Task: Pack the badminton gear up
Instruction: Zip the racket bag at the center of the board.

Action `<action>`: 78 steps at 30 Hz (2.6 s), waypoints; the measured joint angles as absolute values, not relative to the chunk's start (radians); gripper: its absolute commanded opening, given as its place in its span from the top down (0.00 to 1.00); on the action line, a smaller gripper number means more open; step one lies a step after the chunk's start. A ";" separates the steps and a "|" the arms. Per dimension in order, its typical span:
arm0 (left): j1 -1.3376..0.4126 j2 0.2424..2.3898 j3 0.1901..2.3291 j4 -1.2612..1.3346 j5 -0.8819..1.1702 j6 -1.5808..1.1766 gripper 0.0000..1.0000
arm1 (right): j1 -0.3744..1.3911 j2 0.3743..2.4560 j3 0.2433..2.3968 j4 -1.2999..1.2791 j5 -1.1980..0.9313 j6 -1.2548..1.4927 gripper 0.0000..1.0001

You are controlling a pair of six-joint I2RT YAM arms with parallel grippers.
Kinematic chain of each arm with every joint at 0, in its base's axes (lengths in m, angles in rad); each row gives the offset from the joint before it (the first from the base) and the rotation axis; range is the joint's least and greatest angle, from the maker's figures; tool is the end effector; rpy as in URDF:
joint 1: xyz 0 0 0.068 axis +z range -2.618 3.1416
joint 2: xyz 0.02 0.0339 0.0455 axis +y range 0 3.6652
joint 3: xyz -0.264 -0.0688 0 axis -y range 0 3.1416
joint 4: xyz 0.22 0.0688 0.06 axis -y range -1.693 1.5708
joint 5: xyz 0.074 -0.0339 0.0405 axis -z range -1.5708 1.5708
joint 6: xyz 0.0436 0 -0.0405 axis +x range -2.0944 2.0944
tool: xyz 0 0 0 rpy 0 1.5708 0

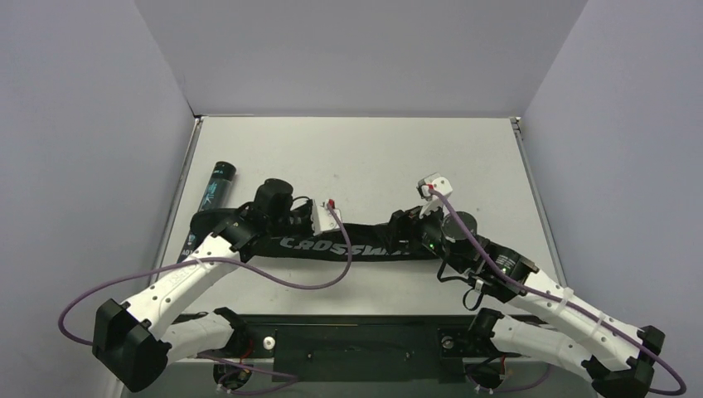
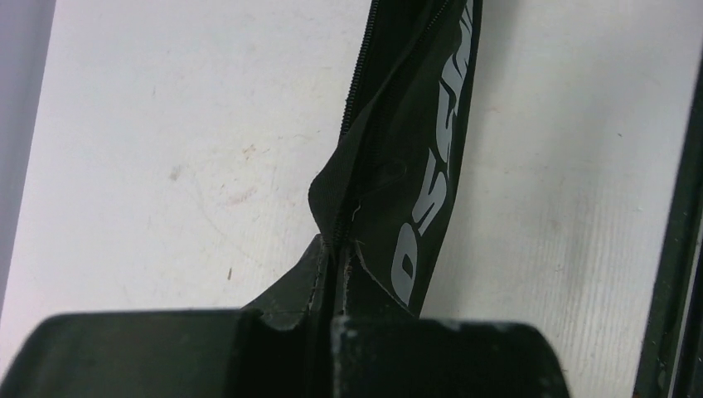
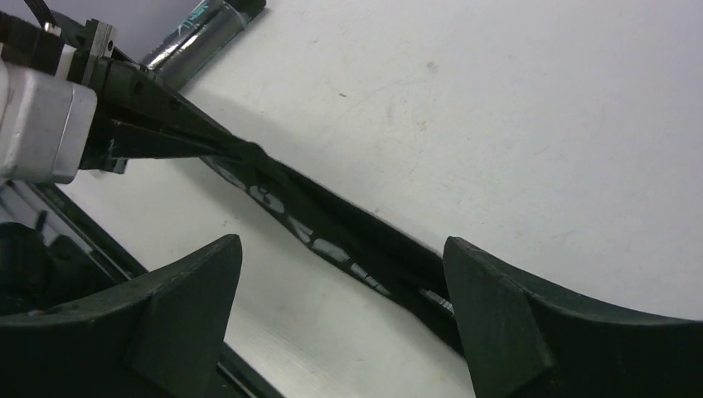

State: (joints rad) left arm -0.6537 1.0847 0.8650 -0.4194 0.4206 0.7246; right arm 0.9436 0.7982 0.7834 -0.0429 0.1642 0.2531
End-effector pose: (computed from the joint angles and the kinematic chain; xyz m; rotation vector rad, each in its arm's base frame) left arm 0.1605 -0.1454 0.2897 1.5558 1.5230 -0.4232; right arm 0.1075 0.1362 0.3525 -0.4460 1.6260 0.7794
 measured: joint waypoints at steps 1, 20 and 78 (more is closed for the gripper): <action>-0.631 1.096 0.872 -0.412 0.419 0.707 1.00 | 0.928 0.811 0.787 -0.041 0.147 0.297 0.21; -0.501 1.143 0.891 -0.347 0.399 0.553 1.00 | 0.703 1.351 0.755 0.567 -0.356 0.975 0.67; -0.469 1.155 0.894 -0.323 0.423 0.458 1.00 | 0.643 1.713 0.721 1.166 -0.646 1.320 0.80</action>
State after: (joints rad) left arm -0.4694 1.1545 0.8944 -0.3229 0.4229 0.4576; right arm 0.6434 1.7126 0.7208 1.1664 -0.6456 1.3197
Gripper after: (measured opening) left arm 0.047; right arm 0.242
